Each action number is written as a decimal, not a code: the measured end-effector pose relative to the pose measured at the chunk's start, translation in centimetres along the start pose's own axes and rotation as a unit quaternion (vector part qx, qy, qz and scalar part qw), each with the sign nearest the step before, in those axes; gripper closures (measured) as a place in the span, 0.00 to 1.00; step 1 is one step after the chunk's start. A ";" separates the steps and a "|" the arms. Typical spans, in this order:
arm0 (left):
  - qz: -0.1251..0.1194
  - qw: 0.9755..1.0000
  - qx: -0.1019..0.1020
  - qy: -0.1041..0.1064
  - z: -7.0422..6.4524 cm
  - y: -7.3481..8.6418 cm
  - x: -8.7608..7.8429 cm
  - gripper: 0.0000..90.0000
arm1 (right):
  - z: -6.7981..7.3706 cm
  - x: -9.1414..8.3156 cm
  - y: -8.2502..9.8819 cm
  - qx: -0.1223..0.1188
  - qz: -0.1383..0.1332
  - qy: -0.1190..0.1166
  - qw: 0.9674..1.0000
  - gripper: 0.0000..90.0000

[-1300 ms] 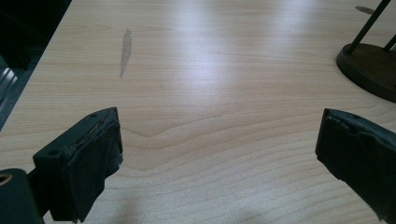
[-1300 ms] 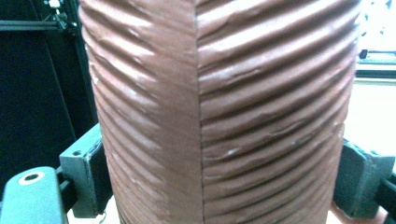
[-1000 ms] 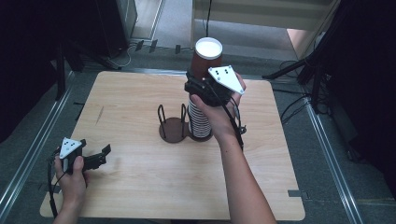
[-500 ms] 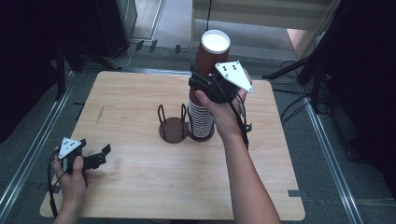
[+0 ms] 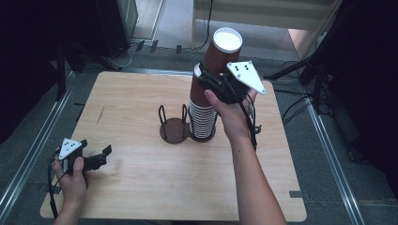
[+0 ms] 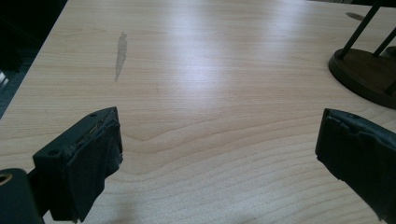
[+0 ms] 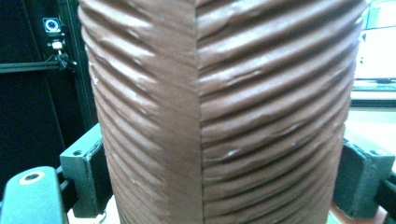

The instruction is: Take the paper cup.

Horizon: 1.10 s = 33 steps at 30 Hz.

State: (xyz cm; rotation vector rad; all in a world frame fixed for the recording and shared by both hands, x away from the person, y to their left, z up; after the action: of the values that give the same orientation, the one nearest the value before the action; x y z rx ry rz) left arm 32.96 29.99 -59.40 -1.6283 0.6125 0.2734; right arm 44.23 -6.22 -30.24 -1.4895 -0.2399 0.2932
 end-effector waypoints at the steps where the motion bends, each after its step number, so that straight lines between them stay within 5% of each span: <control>1: 0.000 1.000 0.000 0.000 0.0 0.0 0.0 0.01 | -0.1 -0.1 0.0 0.000 -0.001 0.001 1.000 0.13; 15: -0.002 1.000 0.004 0.003 -0.1 0.0 0.0 0.01 | -1.9 -1.1 -0.7 0.000 -0.009 0.015 1.000 0.13; 33: -0.004 1.000 -0.006 0.008 0.0 -0.1 0.0 0.01 | -5.1 -2.6 1.3 0.004 0.002 0.043 0.999 0.13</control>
State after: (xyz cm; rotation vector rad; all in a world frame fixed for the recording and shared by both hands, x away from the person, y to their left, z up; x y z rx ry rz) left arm 33.00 29.97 -59.33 -1.6457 0.6180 0.2586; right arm 43.45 -11.83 -31.79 -1.4919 -0.1666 0.2316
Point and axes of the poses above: each handheld gripper's, and its own axes: x roughly forward along the jaws, y roughly out of its underside, z roughly to its left, the point moved 10 cm from there along x, roughly forward along the jaws, and after that the axes turned 5 degrees about z, right-handed, at the moved point
